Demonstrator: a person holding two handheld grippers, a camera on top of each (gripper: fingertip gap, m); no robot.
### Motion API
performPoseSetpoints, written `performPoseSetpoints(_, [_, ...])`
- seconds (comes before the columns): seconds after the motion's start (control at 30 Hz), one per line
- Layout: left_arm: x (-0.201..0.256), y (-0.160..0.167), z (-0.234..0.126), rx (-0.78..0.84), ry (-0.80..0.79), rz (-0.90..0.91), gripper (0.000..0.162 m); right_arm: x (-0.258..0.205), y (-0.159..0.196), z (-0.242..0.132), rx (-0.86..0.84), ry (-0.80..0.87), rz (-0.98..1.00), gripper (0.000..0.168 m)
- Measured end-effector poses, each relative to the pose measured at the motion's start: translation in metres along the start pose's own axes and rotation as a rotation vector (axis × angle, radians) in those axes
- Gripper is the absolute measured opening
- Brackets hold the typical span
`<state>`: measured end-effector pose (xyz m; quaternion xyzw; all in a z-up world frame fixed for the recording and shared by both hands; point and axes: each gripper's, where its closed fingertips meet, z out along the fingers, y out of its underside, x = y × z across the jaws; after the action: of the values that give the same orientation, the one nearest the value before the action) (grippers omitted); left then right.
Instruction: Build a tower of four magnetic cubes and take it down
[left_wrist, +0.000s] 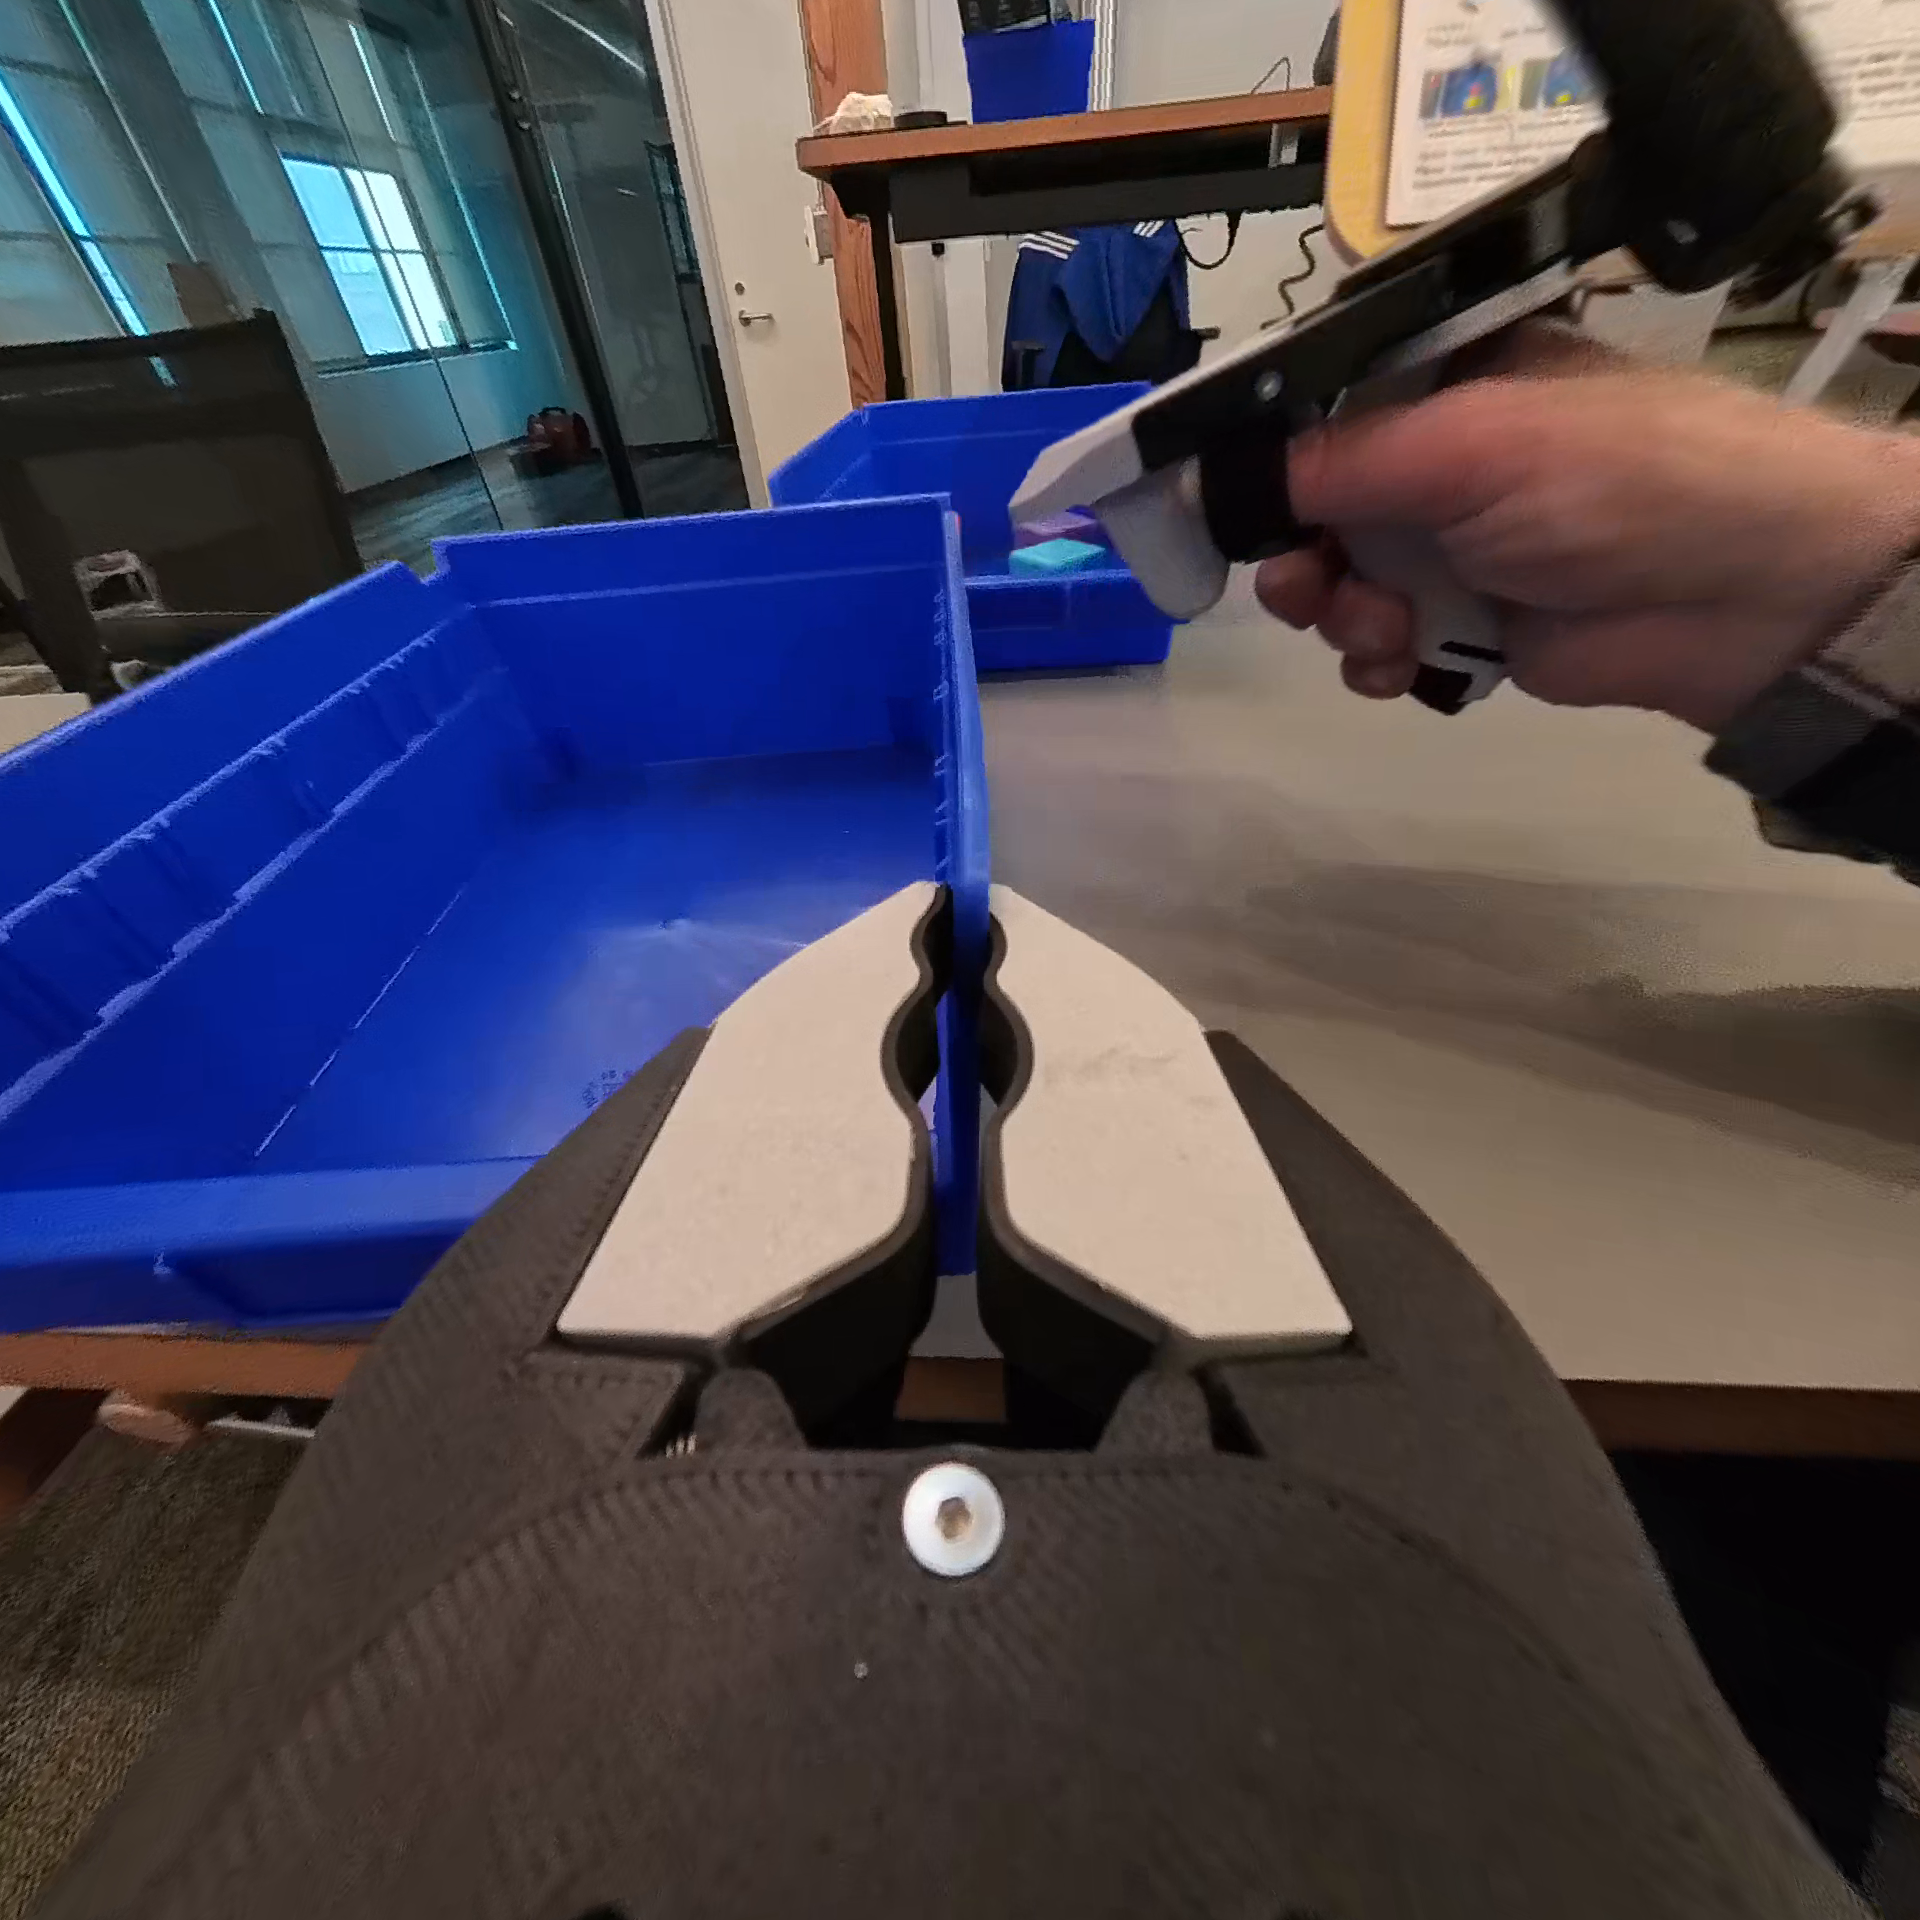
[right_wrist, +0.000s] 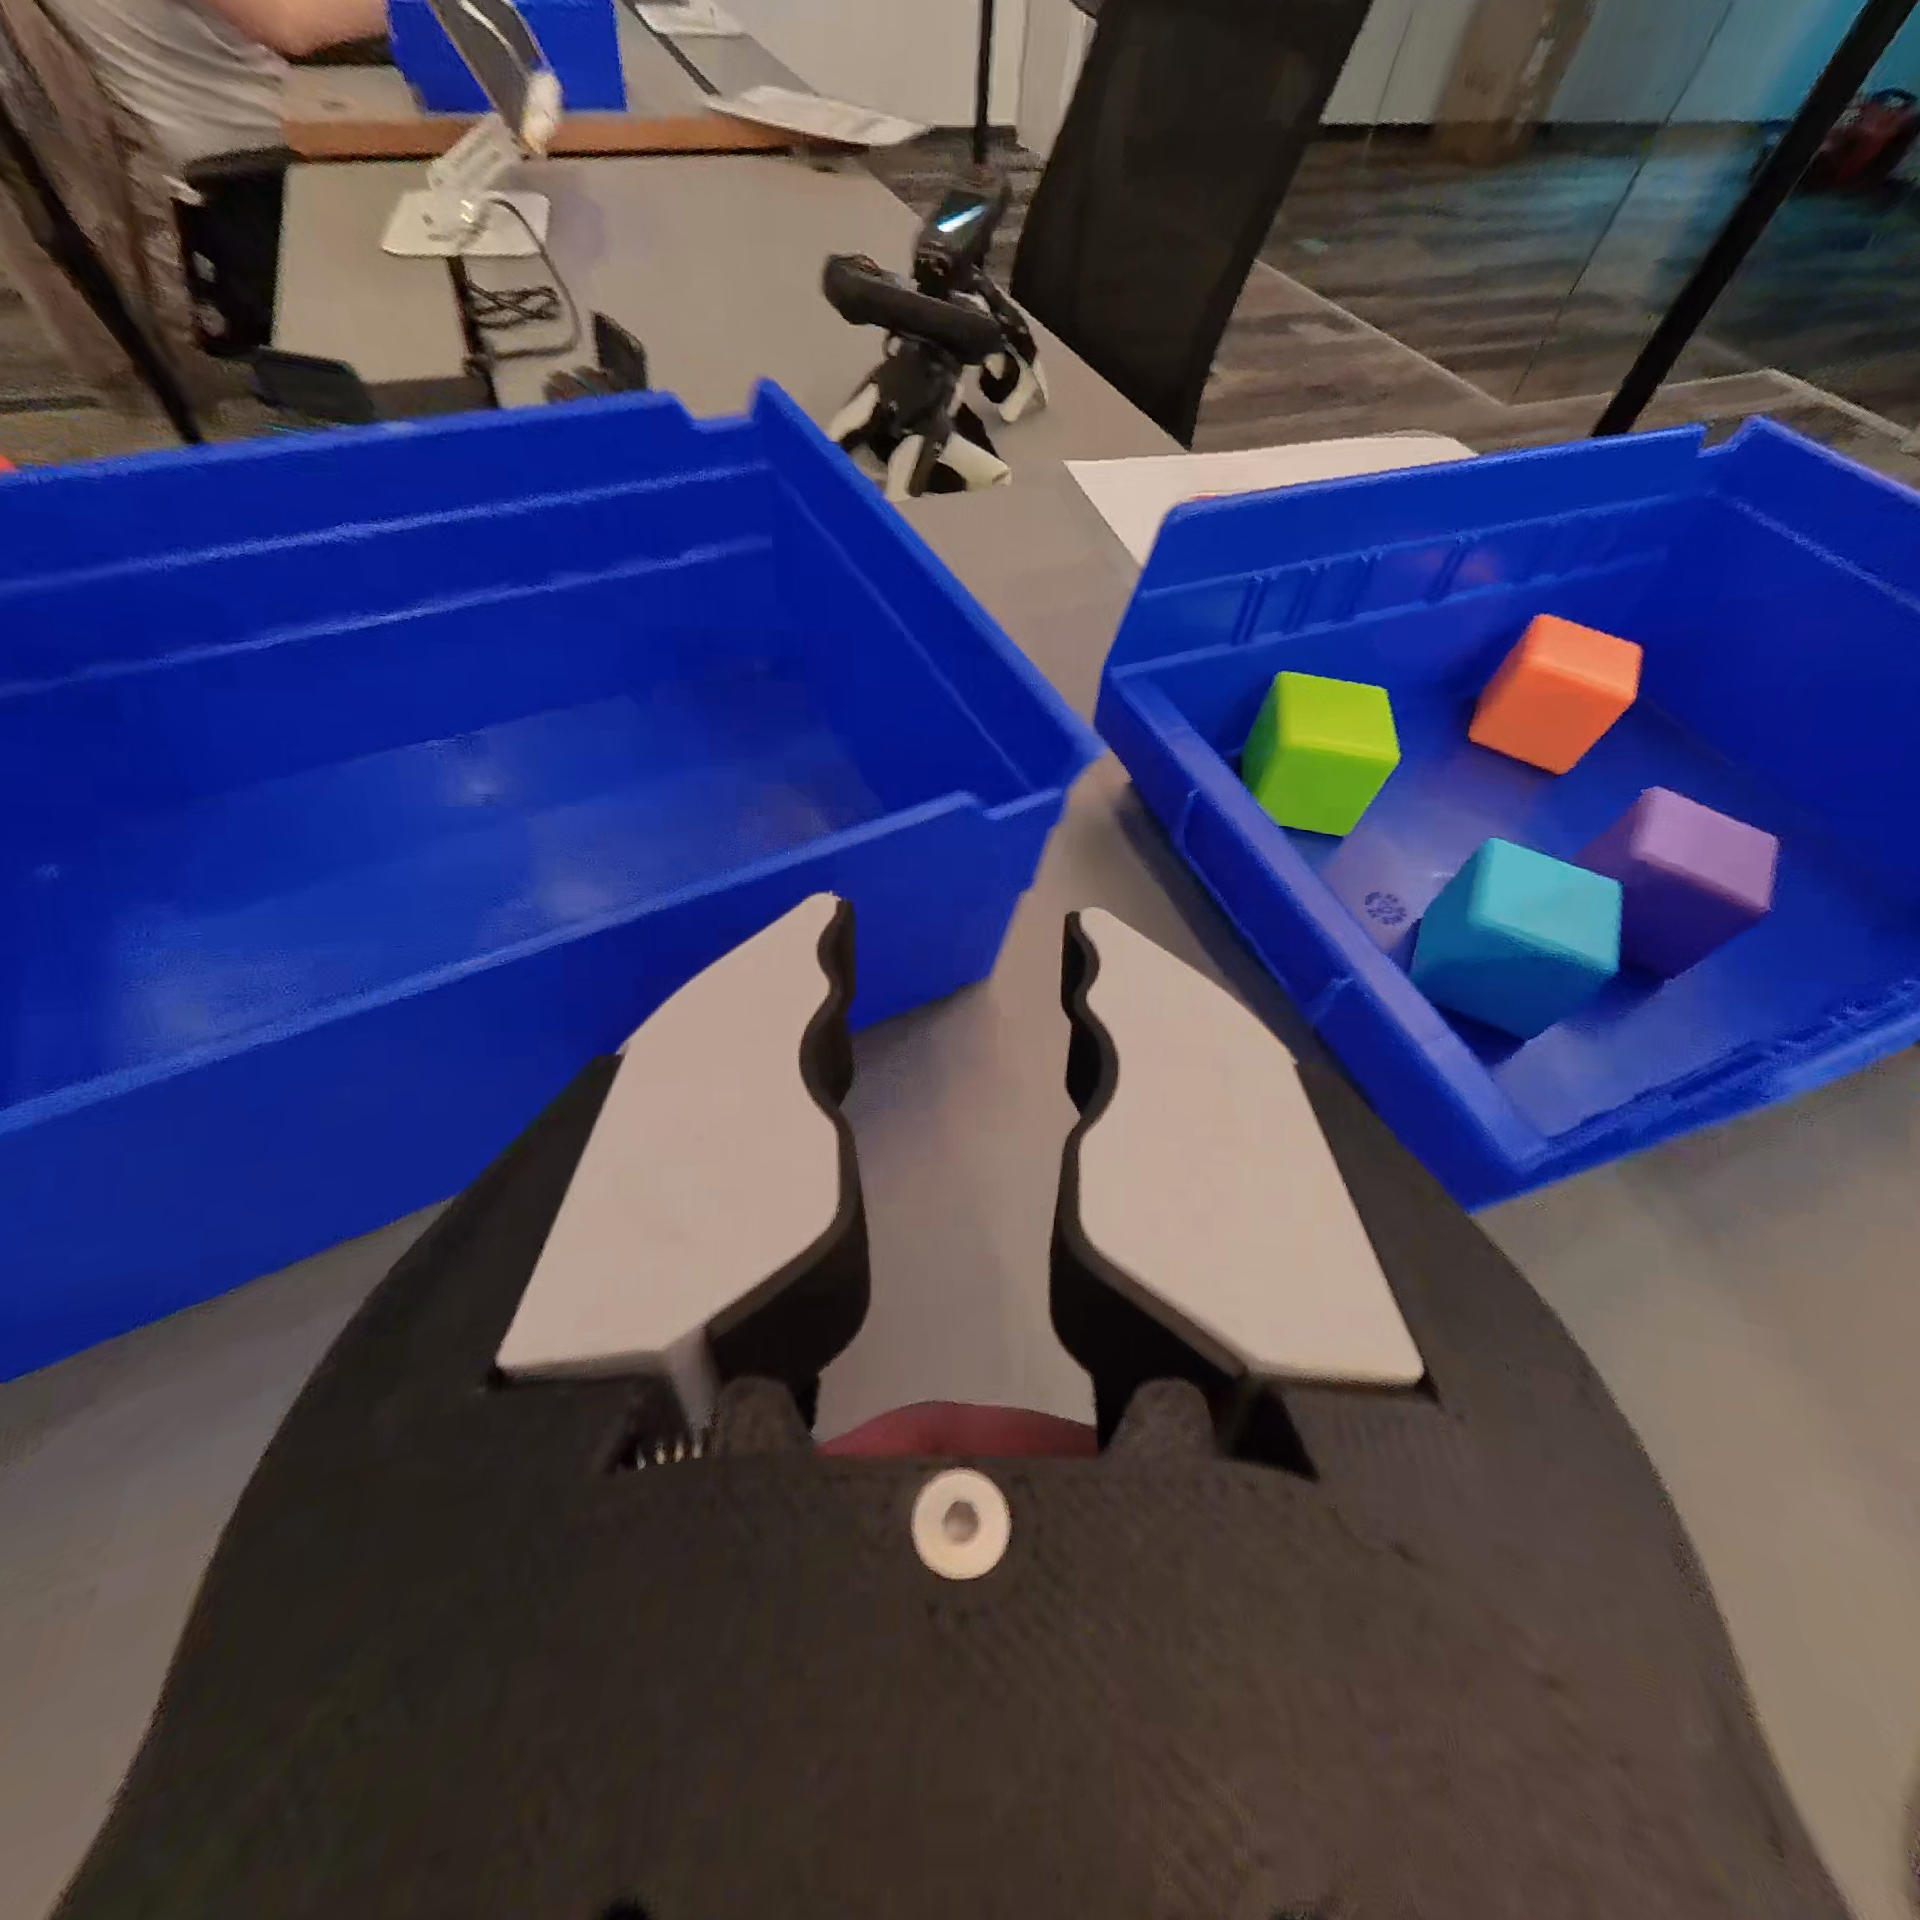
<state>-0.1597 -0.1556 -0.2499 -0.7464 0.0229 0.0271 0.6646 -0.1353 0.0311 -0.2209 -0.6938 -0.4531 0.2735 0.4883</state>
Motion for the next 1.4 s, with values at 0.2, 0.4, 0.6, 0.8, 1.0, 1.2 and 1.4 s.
performPoseSetpoints(0.2, [0.031,-0.003,0.002,-0.009,0.045,0.015,0.002,-0.032,0.002,-0.044,0.021,-0.070,0.023,0.043])
performPoseSetpoints(0.4, [0.071,-0.005,0.001,-0.009,0.108,0.021,0.002,-0.031,0.020,-0.054,-0.044,-0.030,0.048,0.069])
performPoseSetpoints(0.6, [0.087,-0.010,-0.002,-0.006,0.168,0.004,0.005,-0.019,0.036,-0.064,-0.052,0.048,0.056,0.072])
performPoseSetpoints(0.8, [0.040,-0.051,-0.026,0.101,0.044,0.148,0.012,-0.021,0.040,-0.065,-0.062,0.044,0.045,0.070])
performPoseSetpoints(1.0, [-0.065,-0.041,-0.013,-0.056,-0.176,0.177,0.028,-0.025,0.040,-0.066,-0.054,0.028,0.039,0.064])
performPoseSetpoints(1.2, [-0.130,0.007,0.004,-0.227,-0.265,0.177,0.057,-0.030,0.040,-0.069,-0.047,0.023,0.025,0.063])
performPoseSetpoints(1.4, [-0.129,0.024,0.018,-0.246,-0.118,0.075,0.043,-0.033,0.041,-0.070,-0.041,0.014,0.037,0.062])
